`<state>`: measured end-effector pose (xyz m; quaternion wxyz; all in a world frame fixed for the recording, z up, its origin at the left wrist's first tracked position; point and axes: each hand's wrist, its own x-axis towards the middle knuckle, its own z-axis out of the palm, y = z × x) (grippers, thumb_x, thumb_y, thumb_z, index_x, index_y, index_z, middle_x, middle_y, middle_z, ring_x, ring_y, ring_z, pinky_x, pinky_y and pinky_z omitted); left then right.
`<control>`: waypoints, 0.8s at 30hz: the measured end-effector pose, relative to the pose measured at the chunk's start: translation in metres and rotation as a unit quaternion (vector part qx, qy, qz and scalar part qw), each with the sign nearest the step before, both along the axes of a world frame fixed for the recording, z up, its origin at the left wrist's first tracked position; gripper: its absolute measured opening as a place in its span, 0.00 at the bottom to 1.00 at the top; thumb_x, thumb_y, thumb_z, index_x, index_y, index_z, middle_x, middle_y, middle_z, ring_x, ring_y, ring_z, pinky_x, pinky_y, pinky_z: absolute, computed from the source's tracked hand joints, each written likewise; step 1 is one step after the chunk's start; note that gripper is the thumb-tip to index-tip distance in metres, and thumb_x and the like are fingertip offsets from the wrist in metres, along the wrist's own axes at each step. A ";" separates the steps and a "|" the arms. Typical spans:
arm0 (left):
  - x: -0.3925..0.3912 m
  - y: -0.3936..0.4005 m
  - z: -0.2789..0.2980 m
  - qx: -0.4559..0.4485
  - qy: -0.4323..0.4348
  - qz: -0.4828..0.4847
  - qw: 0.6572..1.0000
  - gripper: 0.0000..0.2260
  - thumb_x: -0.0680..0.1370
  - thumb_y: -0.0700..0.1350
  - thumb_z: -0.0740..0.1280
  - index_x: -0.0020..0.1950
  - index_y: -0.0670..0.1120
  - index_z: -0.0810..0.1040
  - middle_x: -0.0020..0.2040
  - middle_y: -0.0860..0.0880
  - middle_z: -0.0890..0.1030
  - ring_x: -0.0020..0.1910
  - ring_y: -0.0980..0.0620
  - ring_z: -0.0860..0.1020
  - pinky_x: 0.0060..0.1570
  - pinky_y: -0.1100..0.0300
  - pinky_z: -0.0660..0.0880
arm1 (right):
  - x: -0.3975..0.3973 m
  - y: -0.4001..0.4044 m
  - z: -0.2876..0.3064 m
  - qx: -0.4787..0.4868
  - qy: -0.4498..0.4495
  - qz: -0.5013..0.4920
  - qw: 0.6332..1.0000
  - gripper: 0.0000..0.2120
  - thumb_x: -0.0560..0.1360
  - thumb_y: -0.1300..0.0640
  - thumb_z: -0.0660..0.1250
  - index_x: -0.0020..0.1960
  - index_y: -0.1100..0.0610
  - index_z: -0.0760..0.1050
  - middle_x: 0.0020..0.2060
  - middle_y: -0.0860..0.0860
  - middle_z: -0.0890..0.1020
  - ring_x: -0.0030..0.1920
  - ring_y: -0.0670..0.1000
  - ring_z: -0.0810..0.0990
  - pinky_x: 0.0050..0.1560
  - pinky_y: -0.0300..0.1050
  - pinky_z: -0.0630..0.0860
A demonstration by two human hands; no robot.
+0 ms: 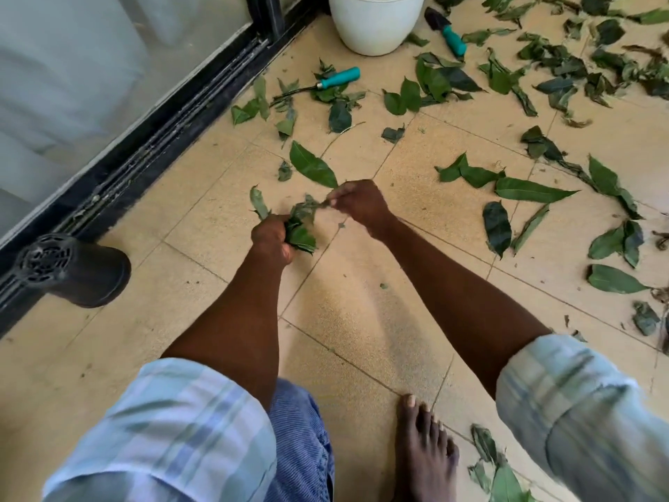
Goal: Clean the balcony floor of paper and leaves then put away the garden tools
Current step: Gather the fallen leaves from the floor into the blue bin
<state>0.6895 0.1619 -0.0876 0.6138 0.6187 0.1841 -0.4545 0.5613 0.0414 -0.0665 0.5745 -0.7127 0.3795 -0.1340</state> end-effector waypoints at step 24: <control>-0.094 -0.065 -0.006 -0.004 0.035 -0.185 0.982 0.04 0.79 0.40 0.66 0.52 0.41 0.78 0.40 0.44 0.78 0.37 0.47 0.77 0.40 0.55 0.76 | -0.159 -0.008 -0.024 0.031 0.059 -0.297 0.952 0.07 0.72 0.68 0.71 0.46 0.57 0.79 0.42 0.53 0.84 0.44 0.52 0.83 0.47 0.44 0.81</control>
